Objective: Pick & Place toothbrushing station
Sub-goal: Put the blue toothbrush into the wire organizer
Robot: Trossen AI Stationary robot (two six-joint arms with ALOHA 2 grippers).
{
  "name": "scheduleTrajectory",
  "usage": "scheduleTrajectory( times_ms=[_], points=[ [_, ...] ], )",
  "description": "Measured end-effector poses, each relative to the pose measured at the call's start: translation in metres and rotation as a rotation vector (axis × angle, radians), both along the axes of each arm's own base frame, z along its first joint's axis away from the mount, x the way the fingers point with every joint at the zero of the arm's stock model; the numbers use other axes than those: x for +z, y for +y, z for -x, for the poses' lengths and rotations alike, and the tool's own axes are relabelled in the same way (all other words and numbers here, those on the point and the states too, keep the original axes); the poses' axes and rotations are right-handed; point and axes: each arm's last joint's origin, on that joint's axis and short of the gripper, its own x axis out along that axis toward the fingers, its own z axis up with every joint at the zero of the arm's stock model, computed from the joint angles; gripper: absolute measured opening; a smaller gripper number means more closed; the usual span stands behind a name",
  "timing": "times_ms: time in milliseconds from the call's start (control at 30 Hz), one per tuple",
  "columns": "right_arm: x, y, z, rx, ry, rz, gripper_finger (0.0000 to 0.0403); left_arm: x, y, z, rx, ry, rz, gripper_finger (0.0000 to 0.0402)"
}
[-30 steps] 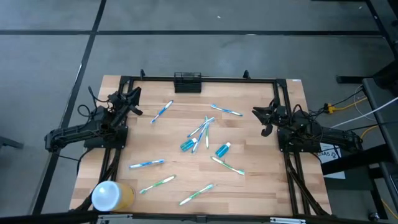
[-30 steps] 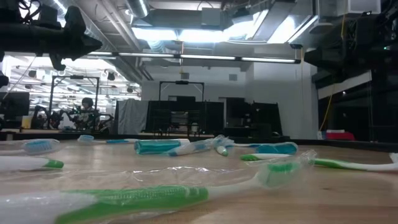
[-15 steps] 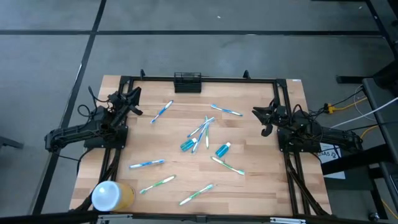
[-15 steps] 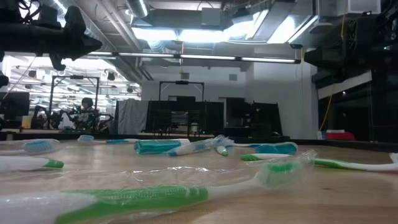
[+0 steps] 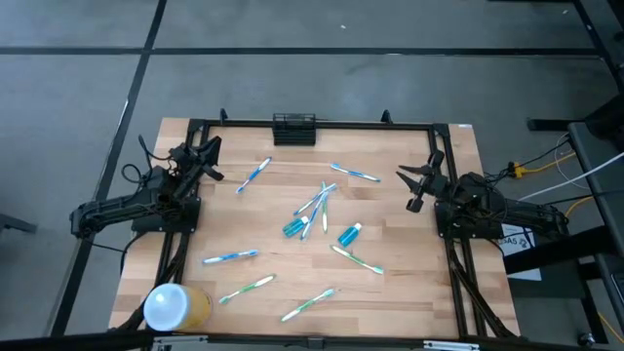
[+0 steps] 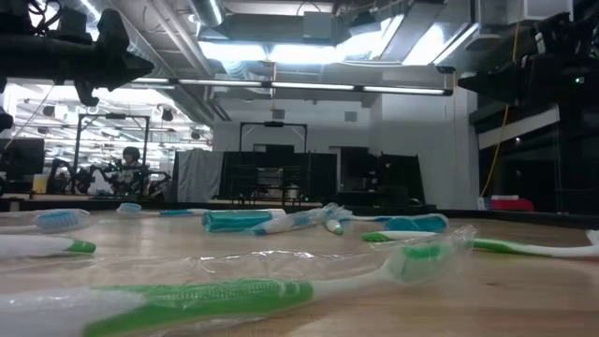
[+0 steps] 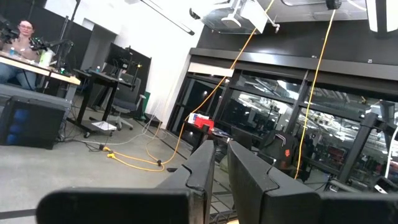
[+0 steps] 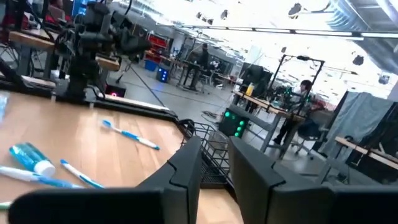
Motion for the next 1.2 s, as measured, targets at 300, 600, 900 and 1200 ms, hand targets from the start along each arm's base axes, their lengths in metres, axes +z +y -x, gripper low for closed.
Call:
scheduleTrajectory(
  times_ms=[300,600,900,1200],
  points=[
    [0.005,-0.001,0.001,0.061,-0.266,-0.509,0.0084,0.001,0.0,0.0,-0.033,-0.077,0.037,0.004],
    [0.004,0.005,-0.001,0.238,-0.304,-0.777,0.0084,-0.027,-0.012,-0.017,-0.596,0.2,0.144,0.004],
    [0.005,0.013,-0.002,0.443,-0.21,-0.724,0.0084,-0.027,-0.029,-0.025,-0.883,0.293,0.001,0.004],
    [0.008,0.007,0.0,0.221,-0.315,-0.664,0.0084,-0.036,-0.025,-0.034,-0.664,0.451,-0.011,0.004]
  ],
)
